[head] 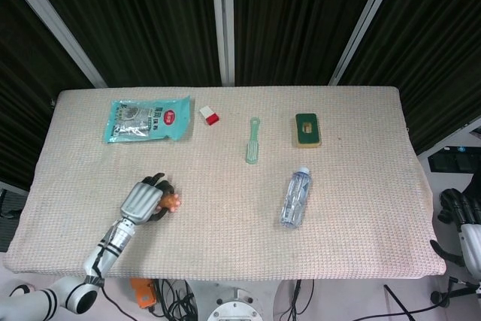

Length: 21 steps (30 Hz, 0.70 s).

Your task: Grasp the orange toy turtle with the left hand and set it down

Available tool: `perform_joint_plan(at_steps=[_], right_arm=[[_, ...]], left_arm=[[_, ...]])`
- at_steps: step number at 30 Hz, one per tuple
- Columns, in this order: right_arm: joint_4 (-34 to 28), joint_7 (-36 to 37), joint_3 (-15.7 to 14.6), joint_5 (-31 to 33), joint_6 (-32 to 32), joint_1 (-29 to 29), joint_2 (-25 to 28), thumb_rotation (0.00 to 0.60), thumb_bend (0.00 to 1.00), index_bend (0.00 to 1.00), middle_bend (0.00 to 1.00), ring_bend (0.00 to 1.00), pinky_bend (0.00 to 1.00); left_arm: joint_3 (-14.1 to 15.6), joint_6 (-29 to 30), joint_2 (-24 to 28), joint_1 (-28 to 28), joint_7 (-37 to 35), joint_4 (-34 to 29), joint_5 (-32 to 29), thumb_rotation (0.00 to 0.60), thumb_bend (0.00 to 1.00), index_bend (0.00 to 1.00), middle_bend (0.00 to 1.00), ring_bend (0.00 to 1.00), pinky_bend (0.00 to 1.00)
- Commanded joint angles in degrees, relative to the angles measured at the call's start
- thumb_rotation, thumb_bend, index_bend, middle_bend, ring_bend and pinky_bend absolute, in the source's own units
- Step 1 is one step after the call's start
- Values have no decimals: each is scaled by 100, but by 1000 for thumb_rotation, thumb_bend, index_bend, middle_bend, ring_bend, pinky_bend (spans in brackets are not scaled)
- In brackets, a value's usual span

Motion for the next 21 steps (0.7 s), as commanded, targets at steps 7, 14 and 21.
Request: perform_joint_plan(at_steps=[7, 14, 21], right_arm=[[-22, -28, -3, -9, -22, 12, -3, 600, 134, 0, 0, 0, 0], [-34, -41, -4, -8, -35, 18, 2, 600, 134, 0, 0, 0, 0], [-21, -19, -6, 20, -43, 7, 16, 600, 134, 0, 0, 0, 0]], left_arm=[[12, 92, 158, 39, -39, -156, 21, 600, 290, 342, 300, 109, 293], [-37, 8, 119, -14, 59, -149, -67, 600, 306, 419, 393, 194, 380], [-52, -160, -25, -50, 76, 35, -223, 600, 318, 503, 495, 319, 486]])
